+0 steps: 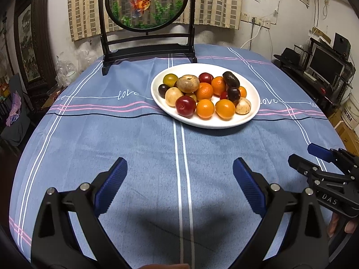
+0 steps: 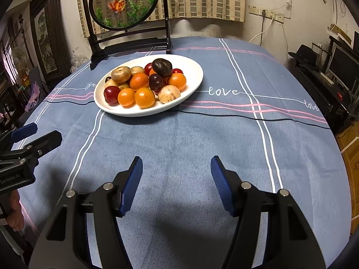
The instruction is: Organize fruits
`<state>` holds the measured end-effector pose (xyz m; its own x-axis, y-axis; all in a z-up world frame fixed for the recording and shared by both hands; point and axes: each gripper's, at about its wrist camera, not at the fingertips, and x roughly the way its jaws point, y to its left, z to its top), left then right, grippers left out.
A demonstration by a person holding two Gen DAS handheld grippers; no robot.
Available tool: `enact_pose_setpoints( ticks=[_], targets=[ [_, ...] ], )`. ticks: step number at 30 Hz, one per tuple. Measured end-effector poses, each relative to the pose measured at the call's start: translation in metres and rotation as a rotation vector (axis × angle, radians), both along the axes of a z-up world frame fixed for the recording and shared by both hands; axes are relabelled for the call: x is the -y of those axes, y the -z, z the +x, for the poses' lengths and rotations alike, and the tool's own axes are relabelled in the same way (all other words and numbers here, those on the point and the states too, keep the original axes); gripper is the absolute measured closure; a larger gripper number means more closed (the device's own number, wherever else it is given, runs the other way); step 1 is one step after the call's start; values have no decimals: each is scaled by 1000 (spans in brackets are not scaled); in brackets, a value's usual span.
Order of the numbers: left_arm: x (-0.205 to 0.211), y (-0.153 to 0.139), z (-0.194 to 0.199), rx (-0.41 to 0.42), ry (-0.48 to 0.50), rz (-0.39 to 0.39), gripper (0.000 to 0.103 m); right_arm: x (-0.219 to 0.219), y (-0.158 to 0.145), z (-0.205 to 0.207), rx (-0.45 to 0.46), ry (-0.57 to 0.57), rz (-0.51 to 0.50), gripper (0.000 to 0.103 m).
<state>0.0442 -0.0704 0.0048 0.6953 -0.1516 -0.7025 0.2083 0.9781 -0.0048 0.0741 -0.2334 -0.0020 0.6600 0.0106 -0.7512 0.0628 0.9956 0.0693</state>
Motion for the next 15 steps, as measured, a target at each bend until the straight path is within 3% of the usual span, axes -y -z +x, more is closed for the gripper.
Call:
enact_pose_setpoints(
  ticks=[15],
  targets=[
    [-3, 3, -4, -6, -4, 6, 5, 2, 7, -1, -12, 28, 5, 40]
  ],
)
